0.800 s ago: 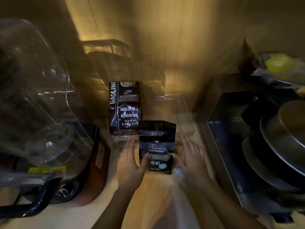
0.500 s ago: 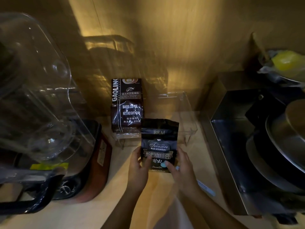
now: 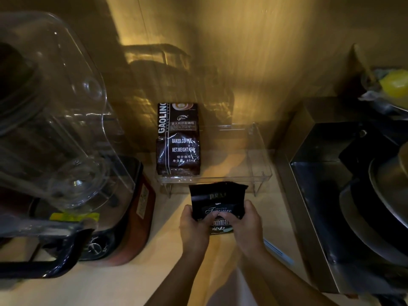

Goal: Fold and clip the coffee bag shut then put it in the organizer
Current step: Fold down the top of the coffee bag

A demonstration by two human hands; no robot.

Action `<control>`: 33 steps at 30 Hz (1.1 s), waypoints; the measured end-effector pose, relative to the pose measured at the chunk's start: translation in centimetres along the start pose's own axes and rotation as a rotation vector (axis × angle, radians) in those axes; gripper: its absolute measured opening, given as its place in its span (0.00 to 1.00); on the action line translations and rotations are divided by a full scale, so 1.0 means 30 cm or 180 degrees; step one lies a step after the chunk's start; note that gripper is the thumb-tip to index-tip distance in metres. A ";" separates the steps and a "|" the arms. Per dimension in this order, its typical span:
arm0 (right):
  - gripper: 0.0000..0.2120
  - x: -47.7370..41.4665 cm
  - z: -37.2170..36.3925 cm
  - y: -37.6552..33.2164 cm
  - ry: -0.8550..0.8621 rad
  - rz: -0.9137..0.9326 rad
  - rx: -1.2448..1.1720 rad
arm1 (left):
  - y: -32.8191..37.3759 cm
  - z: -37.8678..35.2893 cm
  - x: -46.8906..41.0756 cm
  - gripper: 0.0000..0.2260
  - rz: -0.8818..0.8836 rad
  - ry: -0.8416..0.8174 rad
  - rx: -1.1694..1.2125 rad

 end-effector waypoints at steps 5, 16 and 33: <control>0.02 -0.021 0.031 -0.006 0.0069 0.0089 -0.0185 | 0.007 0.025 -0.030 0.06 -0.0168 -0.0117 -0.0092; 0.15 -0.048 0.086 0.028 -0.0621 -0.0094 -0.1634 | -0.017 0.094 -0.050 0.06 0.0283 -0.0773 0.0781; 0.19 -0.039 0.046 -0.049 -0.0935 0.0343 -0.0978 | 0.051 0.051 -0.049 0.14 -0.0358 -0.1220 -0.0025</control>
Point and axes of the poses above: each hand's wrist, its own x-axis away from the middle knuckle, its own z-axis out of the back of the hand, y = z × x, the point moved 2 cm from there along -x, towards the middle knuckle, and after that the axes turned 1 degree about -y, right-handed, at the moved point
